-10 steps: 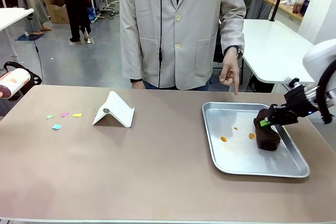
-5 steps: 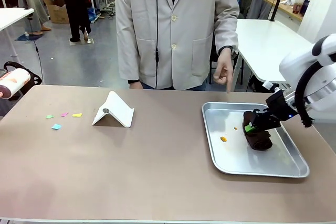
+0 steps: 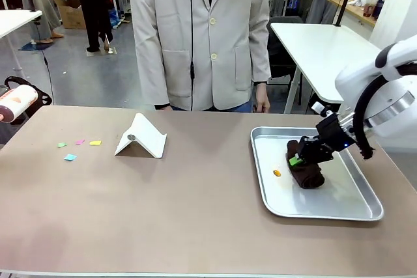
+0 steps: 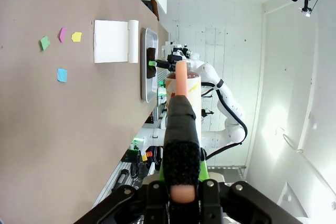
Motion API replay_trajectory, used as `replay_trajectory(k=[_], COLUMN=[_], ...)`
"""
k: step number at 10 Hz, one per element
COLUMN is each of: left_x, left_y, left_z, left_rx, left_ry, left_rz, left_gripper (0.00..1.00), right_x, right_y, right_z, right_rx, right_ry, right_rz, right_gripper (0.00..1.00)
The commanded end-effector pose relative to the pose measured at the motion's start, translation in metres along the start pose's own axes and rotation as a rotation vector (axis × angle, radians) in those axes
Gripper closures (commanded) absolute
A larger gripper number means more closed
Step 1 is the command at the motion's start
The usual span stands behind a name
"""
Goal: Clean the surface of the table.
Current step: If a person points to the right, clean the right side of the table with your right hand, and if they point to the left, clean the left side with your left hand.
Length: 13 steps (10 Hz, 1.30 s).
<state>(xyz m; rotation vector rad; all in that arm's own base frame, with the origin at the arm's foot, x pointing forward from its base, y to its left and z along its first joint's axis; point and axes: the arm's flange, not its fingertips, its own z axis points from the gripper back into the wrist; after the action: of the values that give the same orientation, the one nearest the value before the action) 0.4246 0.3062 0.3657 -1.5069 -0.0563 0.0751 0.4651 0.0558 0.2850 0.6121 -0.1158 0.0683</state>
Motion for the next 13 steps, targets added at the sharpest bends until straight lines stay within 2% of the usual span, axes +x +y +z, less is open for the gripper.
replay_trajectory(k=[1,3,6,9,13], left_x=[-0.003,-0.003,-0.003,-0.003,-0.003], left_y=[-0.004,-0.004,-0.004,-0.004,-0.004], left_z=[0.0,0.0,0.0,0.0,0.0], left_rx=[-0.023,-0.023,-0.023,-0.023,-0.023], left_ry=[-0.007,-0.007,-0.007,-0.007,-0.007], left_rz=[-0.011,-0.011,-0.011,-0.011,-0.011], left_gripper=[0.97,0.97,0.97,0.97,0.97], right_x=[-0.008,-0.019,-0.032,-0.025,-0.013], right_y=[0.015,0.031,0.044,0.037,0.013], right_z=[-0.028,-0.035,-0.043,-0.044,-0.025], right_rx=[0.071,0.13,0.109,0.083,0.019], right_ry=[0.096,0.164,0.201,0.167,0.001], right_rz=[0.054,0.139,0.225,0.169,0.003], right_gripper=[0.89,0.89,0.89,0.89,0.89])
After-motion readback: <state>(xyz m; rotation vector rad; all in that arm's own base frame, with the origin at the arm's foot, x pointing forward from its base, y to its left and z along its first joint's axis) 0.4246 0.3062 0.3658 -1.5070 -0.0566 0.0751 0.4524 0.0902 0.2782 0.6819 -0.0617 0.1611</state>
